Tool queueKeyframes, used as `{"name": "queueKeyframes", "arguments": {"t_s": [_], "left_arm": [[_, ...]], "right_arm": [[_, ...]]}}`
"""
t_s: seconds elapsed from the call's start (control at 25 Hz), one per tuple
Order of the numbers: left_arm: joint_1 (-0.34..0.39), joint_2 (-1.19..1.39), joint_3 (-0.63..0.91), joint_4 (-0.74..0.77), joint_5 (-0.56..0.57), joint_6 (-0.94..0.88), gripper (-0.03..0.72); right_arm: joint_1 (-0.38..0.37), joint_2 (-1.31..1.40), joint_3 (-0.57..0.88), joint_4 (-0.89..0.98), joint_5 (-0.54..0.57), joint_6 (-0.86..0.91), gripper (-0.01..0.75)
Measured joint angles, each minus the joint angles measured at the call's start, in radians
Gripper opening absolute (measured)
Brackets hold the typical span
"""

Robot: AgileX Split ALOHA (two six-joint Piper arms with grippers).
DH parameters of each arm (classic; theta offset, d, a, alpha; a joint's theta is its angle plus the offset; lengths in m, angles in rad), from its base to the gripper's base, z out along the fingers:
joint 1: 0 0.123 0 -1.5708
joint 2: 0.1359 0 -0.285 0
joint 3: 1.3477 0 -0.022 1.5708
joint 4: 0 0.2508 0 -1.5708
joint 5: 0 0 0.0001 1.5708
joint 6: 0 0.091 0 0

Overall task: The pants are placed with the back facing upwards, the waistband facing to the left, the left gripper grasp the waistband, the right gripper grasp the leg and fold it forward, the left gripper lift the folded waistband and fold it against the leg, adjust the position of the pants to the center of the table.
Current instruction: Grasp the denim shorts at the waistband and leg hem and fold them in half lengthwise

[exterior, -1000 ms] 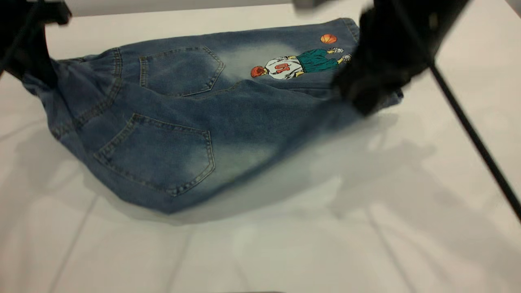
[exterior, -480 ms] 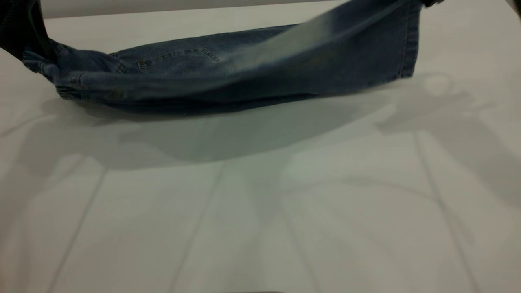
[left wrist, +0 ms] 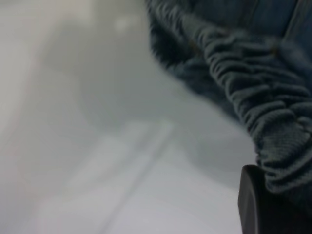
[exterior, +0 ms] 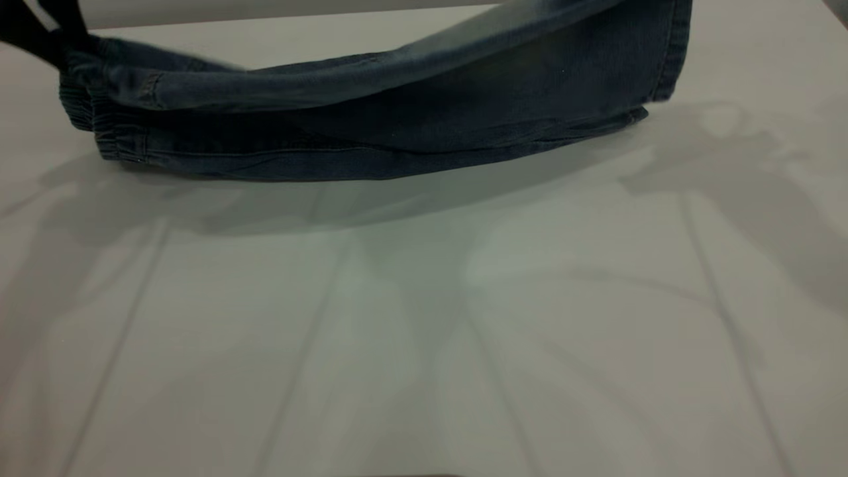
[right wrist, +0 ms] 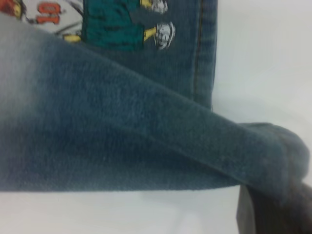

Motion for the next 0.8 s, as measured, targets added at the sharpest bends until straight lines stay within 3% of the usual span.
{"name": "queueKeyframes", "arguments": {"t_s": [0.24, 0.8], "left_arm": [[0.000, 0.000, 0.000, -0.062, -0.172, -0.121, 0.083], [0.000, 0.113, 0.000, -0.071, -0.343, -0.324, 0.083]], "right_arm": [[-0.008, 0.075, -0.059, -0.002, 0.011, 0.000, 0.032], [-0.052, 0.221, -0.198, 0.004, -0.034, 0.040, 0.033]]}}
